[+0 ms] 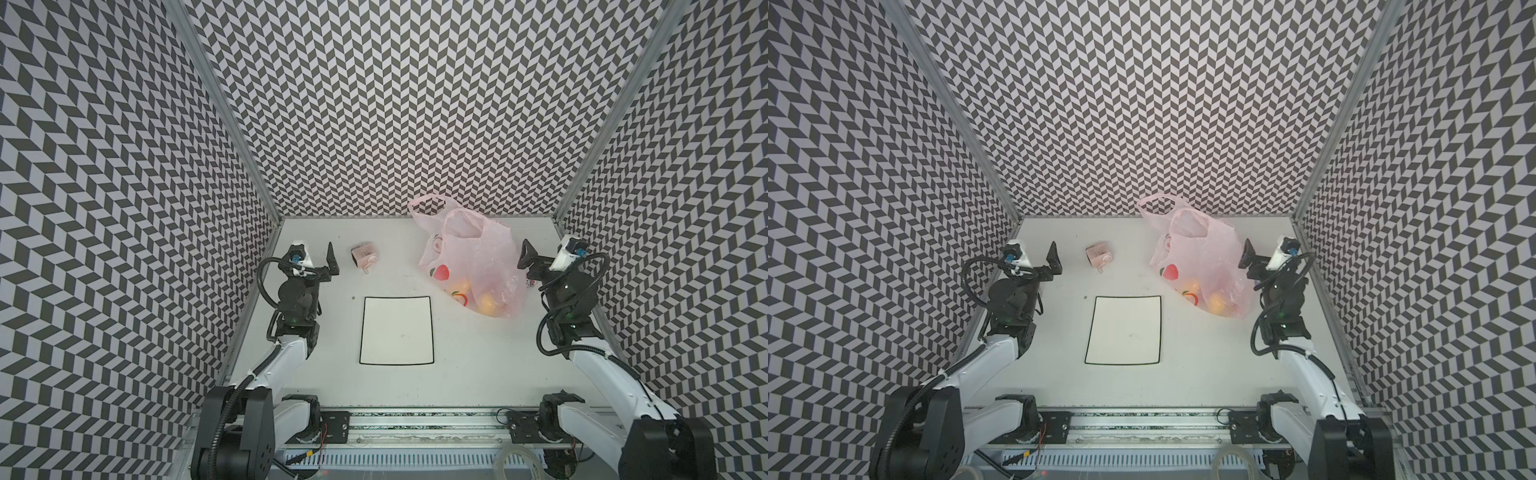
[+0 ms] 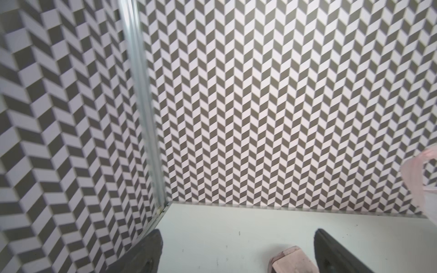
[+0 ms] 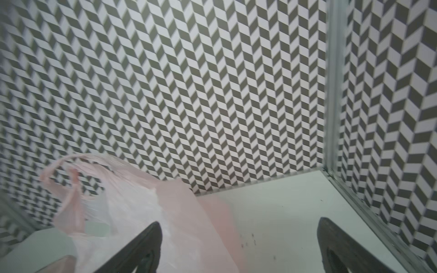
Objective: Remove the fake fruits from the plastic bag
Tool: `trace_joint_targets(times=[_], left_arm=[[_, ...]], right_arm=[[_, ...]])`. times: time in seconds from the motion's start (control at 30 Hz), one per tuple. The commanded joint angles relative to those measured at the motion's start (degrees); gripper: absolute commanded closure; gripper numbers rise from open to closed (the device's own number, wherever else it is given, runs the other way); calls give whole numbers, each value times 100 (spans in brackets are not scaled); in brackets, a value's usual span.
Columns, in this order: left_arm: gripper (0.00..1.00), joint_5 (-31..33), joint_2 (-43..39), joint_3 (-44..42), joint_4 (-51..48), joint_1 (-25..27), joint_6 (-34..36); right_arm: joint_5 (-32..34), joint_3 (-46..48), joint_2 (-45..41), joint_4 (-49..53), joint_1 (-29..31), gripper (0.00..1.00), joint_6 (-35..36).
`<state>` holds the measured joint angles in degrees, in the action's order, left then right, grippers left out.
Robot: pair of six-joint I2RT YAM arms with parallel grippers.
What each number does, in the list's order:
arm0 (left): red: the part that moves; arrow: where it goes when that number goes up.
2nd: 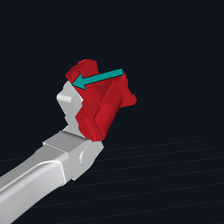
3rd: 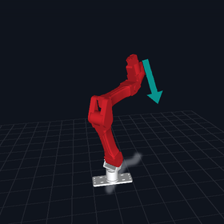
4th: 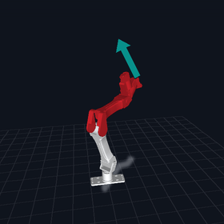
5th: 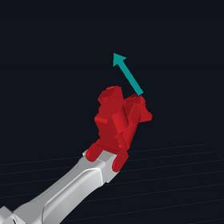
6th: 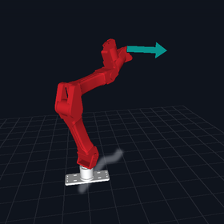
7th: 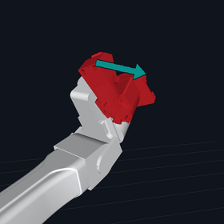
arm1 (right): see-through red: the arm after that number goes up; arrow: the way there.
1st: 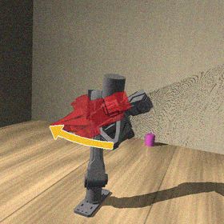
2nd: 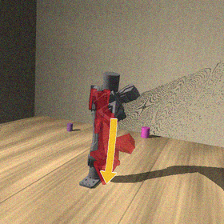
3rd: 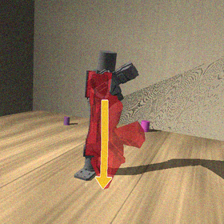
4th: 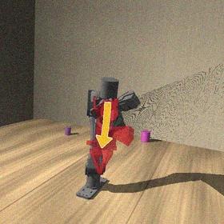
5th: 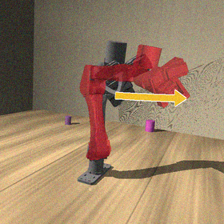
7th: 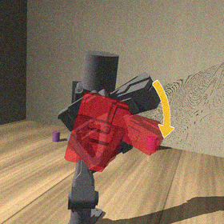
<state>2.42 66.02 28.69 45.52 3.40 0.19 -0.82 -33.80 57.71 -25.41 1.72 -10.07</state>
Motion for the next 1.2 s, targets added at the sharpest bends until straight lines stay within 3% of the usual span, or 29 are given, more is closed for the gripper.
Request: trace_joint_targets(times=[0.0, 0.1, 0.2, 0.33, 0.47, 0.57, 0.87, 1.07, 1.17], left_arm=[[0, -1253, 75, 476, -1018, 67, 48], [0, -1564, 196, 811, -1117, 246, -209], [0, -1615, 357, 1228, -1332, 561, -303], [1, -1524, 683, 1708, -1735, 977, -576], [3, -1146, 956, 2002, -2130, 1295, -1047], [3, -920, 1022, 2281, -2620, 1438, -1521], [5, -862, 846, 2244, -2928, 1620, -2022], [4, -937, 921, 2297, -3066, 1618, -2051], [4, -955, 978, 2307, -3001, 1618, -2137]], right_arm=[[-1472, -481, -93, 1704, 49, 4, -482], [-1928, -868, -213, 1891, 261, 8, -965], [-1947, -1187, -180, 1881, 799, 10, -1097], [-1694, -1565, 168, 1587, 1677, 13, -1482], [-876, -1660, 714, 652, 2343, 17, -1984], [0, -2136, 1322, 910, 2469, 16, -2922], [952, -3618, 3199, 1196, 2531, 18, -3817], [1576, -4502, 4031, 1663, 2543, 25, -4142], [1716, -4693, 4312, 1647, 2538, 34, -4301]])
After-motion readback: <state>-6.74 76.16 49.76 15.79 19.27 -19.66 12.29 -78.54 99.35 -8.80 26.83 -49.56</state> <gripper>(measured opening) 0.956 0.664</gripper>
